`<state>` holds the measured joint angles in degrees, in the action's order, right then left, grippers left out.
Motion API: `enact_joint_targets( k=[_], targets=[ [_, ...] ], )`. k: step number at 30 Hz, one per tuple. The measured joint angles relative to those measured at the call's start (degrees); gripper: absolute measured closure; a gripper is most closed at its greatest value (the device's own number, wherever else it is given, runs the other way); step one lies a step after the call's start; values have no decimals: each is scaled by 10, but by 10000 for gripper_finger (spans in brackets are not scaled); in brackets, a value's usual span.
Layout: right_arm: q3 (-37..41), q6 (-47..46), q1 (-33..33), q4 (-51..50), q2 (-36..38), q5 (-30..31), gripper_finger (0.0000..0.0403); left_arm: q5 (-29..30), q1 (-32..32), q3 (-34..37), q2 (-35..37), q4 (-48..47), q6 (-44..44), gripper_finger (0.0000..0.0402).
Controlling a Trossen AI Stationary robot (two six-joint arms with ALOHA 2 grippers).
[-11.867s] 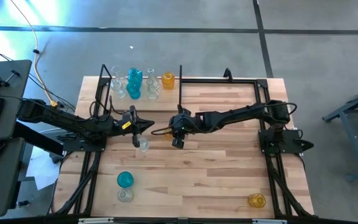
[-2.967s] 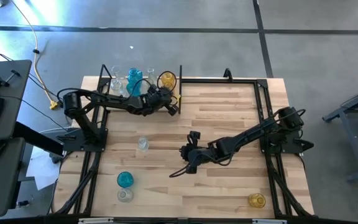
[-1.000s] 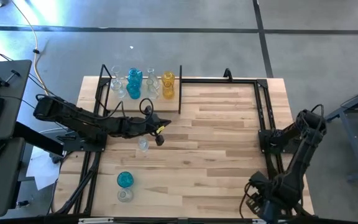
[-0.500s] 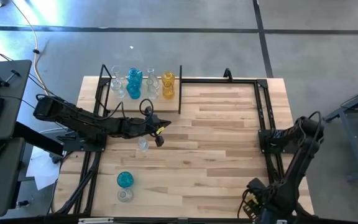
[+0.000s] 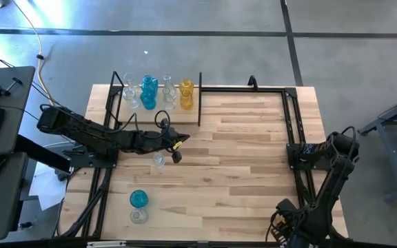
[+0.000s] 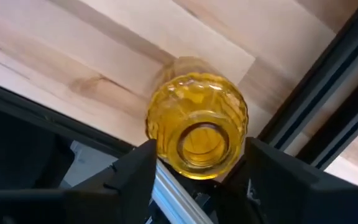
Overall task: Sort vases onto shelf
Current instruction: Put the yellow vase on the shelf aligned with the other yellow vase
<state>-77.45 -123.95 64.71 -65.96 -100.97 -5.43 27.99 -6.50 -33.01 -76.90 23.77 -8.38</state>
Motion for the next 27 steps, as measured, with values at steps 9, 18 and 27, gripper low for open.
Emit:
enact_joint_targets(
  k=[9,18,27],
  targets=[
    [0,60,-8,-14,1,53,284,-4,0,0,0,-4,5,401],
    [-8,259,-89,-58,0,58,277,-5,-10,22,33,2,1,401],
    [-75,629,-271,-72,0,125,280,-35,-26,102,113,127,24,401]
  ],
)
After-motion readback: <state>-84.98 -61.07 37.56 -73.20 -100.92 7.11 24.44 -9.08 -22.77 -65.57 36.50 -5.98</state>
